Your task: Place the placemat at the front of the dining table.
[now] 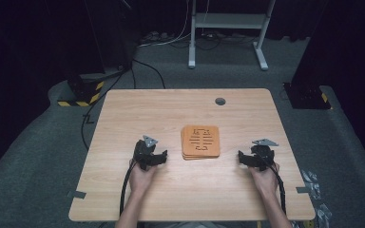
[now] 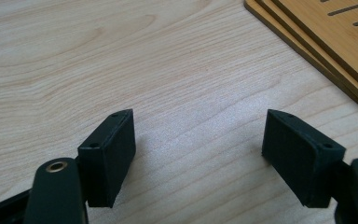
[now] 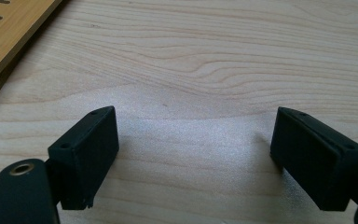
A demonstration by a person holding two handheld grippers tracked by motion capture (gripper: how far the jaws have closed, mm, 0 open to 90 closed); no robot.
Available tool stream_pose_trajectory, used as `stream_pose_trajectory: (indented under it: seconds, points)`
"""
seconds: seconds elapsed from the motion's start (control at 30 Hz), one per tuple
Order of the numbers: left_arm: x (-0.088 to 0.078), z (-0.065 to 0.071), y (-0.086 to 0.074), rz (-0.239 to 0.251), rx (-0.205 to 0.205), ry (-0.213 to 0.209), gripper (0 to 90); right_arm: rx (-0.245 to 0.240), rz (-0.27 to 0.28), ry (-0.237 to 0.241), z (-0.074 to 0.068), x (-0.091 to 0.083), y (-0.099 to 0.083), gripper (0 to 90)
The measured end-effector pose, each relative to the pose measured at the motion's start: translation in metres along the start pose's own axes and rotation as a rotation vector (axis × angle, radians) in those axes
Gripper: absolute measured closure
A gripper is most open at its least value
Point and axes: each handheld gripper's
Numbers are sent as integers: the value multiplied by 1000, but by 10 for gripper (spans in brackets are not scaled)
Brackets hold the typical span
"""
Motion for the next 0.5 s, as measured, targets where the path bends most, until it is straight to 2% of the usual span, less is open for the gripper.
stream_pose_trajectory:
  seconds: [0.13,0.2,0.27,0.33,0.5]
  points:
    - [0,0,0,0,0,-1,256,-3,-17,12,1,-1,1,142]
    - [0,0,0,2,2,-2,256,-2,-3,6,1,0,1,142]
    - [1,0,0,2,4,-4,255,0,-23,10,1,-1,1,140]
    - [1,0,0,1,4,-4,255,2,-4,-4,-1,0,0,140]
    - [1,0,1,1,3,-4,254,0,1,-2,0,0,0,144]
Point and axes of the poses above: each handheld gripper's, and its own axes: x roughly forward along the jaws, y roughly out of its top, z roughly to its right, and after that the axes turned 13 degrees about x, right-handed
